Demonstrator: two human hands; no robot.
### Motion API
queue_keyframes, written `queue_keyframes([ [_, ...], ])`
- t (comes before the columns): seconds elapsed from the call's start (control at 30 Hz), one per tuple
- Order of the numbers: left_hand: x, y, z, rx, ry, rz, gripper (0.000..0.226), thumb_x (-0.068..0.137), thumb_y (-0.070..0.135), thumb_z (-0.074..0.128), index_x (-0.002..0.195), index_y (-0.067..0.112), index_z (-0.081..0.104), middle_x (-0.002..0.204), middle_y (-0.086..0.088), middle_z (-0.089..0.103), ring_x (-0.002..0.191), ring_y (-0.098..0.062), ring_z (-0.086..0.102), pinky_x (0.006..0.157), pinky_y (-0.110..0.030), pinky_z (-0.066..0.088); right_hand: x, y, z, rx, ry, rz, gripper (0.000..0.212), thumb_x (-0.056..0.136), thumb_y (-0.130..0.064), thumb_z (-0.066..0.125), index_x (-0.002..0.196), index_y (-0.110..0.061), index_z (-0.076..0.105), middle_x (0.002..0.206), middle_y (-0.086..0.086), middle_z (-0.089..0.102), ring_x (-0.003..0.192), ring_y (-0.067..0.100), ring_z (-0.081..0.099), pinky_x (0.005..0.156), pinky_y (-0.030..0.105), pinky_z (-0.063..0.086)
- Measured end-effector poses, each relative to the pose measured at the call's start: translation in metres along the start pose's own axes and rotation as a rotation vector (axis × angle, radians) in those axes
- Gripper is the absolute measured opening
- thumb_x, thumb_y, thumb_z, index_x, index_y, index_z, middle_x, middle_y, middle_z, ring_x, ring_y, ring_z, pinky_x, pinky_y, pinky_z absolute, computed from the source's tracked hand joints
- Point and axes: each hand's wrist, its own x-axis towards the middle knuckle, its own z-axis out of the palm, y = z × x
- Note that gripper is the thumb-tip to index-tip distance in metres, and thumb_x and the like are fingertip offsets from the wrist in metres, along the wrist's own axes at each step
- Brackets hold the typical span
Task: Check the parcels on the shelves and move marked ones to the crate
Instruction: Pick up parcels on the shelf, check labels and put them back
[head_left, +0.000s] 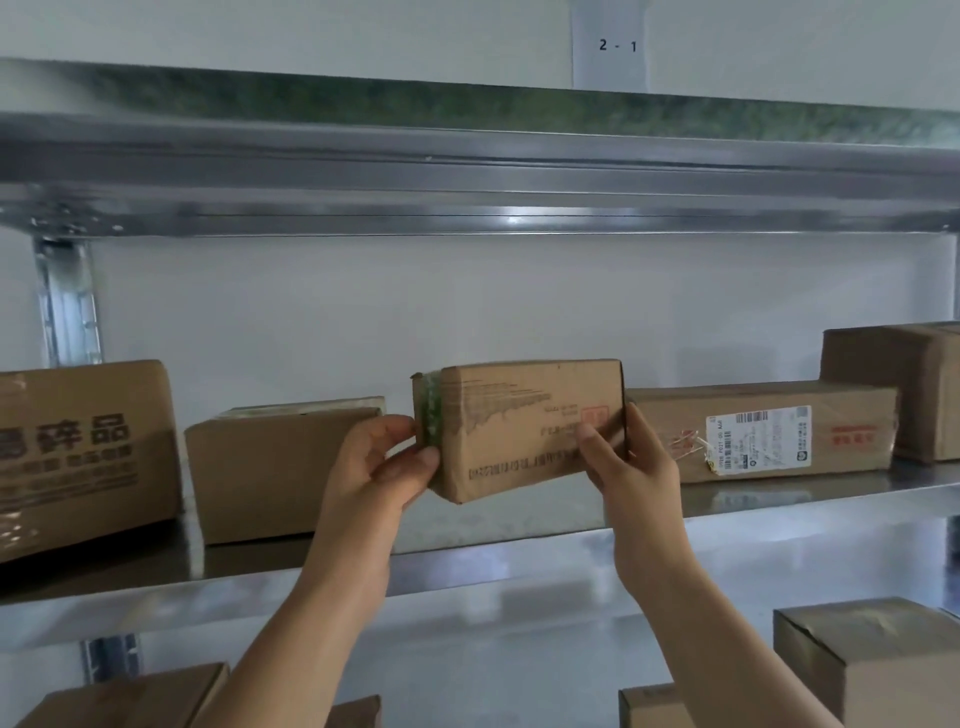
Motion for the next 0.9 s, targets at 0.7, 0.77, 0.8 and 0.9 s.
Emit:
queue_keyframes([
  [0.7, -0.025, 0.018, 0.034, -0.024, -0.155, 0.118, 0.038, 0.087, 0.012, 0.073, 0.123, 0.021, 0.065, 0.109, 0.001, 0.076, 0.103, -0.014, 0.072, 0.076, -0.019, 0.056, -0.054, -0.058, 0.046, 0.173, -0.344, 0.138, 0.041, 0.087, -0.039, 0.070, 0.123, -0.021, 0.069, 0.116, 0.000, 0.077, 0.113, 0.016, 0.071, 0.104, 0.044, 0.052],
  [0.77, -0.027, 0.017, 0.037, 0.020, -0.166, 0.150, 0.042, 0.086, 0.009, 0.074, 0.126, 0.018, 0.063, 0.109, 0.001, 0.076, 0.102, -0.014, 0.072, 0.074, -0.015, 0.054, -0.054, -0.056, 0.048, 0.211, -0.282, 0.129, 0.034, 0.090, -0.030, 0.072, 0.121, -0.016, 0.069, 0.115, 0.008, 0.076, 0.112, 0.026, 0.071, 0.104, 0.052, 0.053],
  [0.8, -0.028, 0.016, 0.037, 0.048, -0.184, 0.162, 0.046, 0.086, 0.009, 0.075, 0.129, 0.019, 0.062, 0.110, 0.001, 0.075, 0.105, -0.013, 0.071, 0.076, -0.015, 0.054, -0.052, -0.054, 0.048, 0.233, -0.232, 0.124, 0.030, 0.092, -0.023, 0.070, 0.119, -0.013, 0.069, 0.113, 0.011, 0.076, 0.110, 0.031, 0.072, 0.101, 0.055, 0.054],
  [0.9, -0.032, 0.013, 0.036, 0.079, -0.220, 0.156, 0.056, 0.089, 0.022, 0.075, 0.141, 0.030, 0.054, 0.126, 0.011, 0.069, 0.121, -0.002, 0.060, 0.086, -0.014, 0.052, -0.046, -0.050, 0.041, 0.270, -0.075, 0.134, 0.019, 0.095, -0.010, 0.065, 0.113, -0.007, 0.070, 0.107, 0.016, 0.076, 0.103, 0.038, 0.072, 0.090, 0.055, 0.060],
])
